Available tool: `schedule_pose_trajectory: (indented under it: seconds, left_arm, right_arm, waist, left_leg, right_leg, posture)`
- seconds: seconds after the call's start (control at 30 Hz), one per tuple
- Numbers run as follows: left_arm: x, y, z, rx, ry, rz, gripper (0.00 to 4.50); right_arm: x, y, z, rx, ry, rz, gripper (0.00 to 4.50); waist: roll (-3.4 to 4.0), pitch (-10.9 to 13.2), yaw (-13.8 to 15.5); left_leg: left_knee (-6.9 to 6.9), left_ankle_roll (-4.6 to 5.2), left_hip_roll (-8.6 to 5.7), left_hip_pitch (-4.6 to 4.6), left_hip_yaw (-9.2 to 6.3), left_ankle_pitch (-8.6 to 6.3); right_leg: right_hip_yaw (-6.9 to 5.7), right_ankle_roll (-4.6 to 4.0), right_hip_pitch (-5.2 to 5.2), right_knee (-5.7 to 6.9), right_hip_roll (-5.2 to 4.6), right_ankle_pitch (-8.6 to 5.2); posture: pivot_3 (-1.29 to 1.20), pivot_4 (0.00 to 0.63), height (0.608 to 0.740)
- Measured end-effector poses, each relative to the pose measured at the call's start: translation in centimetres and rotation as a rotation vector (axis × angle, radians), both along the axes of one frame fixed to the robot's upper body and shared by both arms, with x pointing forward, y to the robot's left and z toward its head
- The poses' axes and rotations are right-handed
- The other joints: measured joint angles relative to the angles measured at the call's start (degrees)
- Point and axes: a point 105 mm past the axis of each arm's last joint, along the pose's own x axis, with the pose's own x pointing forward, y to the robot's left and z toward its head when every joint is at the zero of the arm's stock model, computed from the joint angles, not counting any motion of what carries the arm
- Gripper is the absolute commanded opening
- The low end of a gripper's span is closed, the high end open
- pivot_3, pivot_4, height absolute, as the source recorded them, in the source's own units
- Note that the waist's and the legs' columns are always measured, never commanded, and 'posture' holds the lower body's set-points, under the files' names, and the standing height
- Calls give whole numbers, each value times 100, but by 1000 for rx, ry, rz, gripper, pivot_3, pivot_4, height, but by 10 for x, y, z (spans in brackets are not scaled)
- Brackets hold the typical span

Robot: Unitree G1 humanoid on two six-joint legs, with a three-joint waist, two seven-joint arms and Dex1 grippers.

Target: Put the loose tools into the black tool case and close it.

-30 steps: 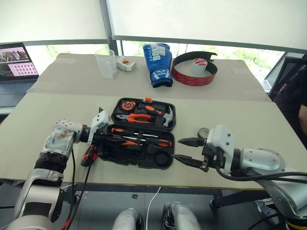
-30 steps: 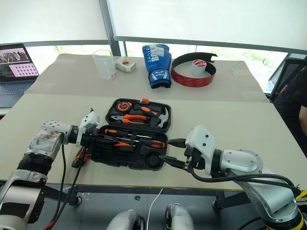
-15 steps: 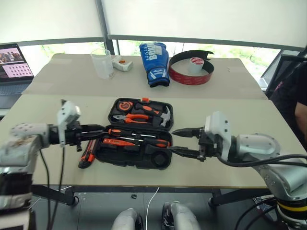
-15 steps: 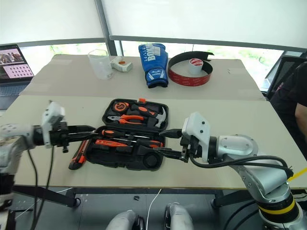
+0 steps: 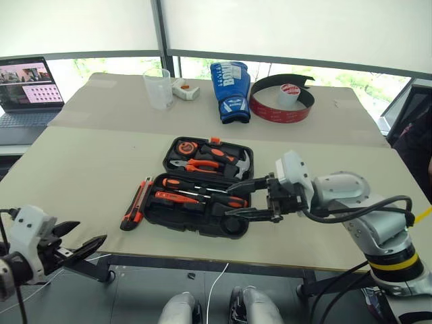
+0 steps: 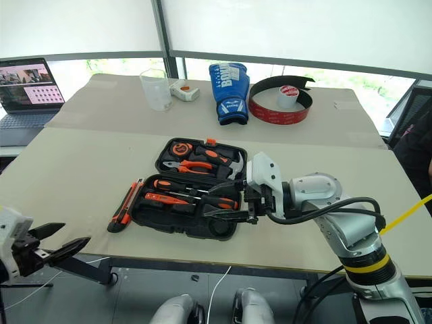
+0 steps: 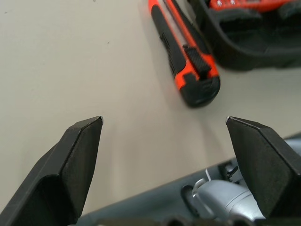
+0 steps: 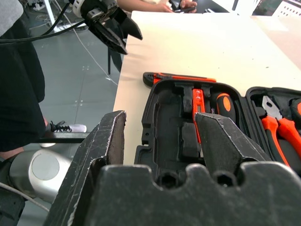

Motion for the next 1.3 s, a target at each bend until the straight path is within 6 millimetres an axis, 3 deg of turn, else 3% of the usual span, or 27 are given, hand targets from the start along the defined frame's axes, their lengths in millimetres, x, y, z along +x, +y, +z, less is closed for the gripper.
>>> schedule_pose_trajectory:
  seconds: [0.23, 0.33, 0.57, 0.67, 0.83, 1.03, 1.17, 1.23, 1.3]
  left_arm:
    - [31, -29, -19, -62, 101, -16, 4500]
    - [41, -32, -31, -67, 146, -8, 4500]
    - [67, -33, -35, -20, 152, -20, 4500]
    - [70, -31, -39, 2, 157, -18, 3752]
    - [76, -20, -43, 21, 158, 18, 1760]
    - [77, -14, -43, 32, 158, 29, 1714]
    - [80, 3, -38, 74, 135, 41, 1714]
    - [83, 25, -28, 123, 105, 44, 1714]
    - [91, 33, -7, 153, 29, -6, 1714]
  right_arm:
    - [-2, -1, -4, 0, -18, -45, 3301]
    - [-5, -2, -1, 4, -39, -60, 3301]
    - [-8, -6, -2, 5, -54, -109, 3301]
    - [-6, -9, -1, 10, -59, -132, 3301]
    - [-4, -10, -2, 14, -60, -151, 3301]
    - [-4, -10, -3, 15, -58, -160, 3301]
    - [-4, -11, -3, 5, -58, -157, 3301]
    - [-6, -15, -4, -18, -50, -148, 3301]
    - [-7, -19, -4, -28, -35, -141, 3301]
  waist:
    - [1, -1, -48]
    - [1, -1, -75]
    - [37, -16, 8]
    - [48, -23, 21]
    - [88, -45, 27]
    - [92, -48, 11]
    - [89, -46, -36]
    - [68, -33, -56]
    - [60, -29, -53]
  left_leg:
    - [-1, 9, 1, 2, 3, 7]
    - [-4, 2, 2, 3, 2, 7]
    - [-14, -7, 0, 41, 5, 2]
    - [-62, -13, -3, 89, 7, 3]
    - [-92, -28, -2, 92, 4, 13]
    - [-92, -31, -1, 93, 3, 14]
    - [-94, -37, 5, 90, 2, 17]
    - [-95, -44, 9, 74, -1, 22]
    - [-96, -45, 9, 62, -5, 22]
  right_leg:
    - [3, -2, 3, 2, 9, 1]
    - [3, -2, 2, 2, 10, 1]
    - [6, 0, 33, -3, 3, -1]
    - [7, 1, 68, -28, 0, -2]
    - [1, 0, 67, -44, 7, -2]
    - [1, 1, 68, -45, 8, -2]
    - [0, 1, 60, -46, 14, -2]
    - [-5, 0, 42, -46, 19, -2]
    - [-9, -2, 33, -51, 19, -2]
  posture:
    - [0, 150, 727]
    - [0, 150, 727]
    - [0, 150, 727]
    - [0, 150, 727]
    - [0, 150, 727]
    - [0, 150, 727]
    - [0, 150, 727]
    - [0, 150, 727]
    - [0, 150, 727]
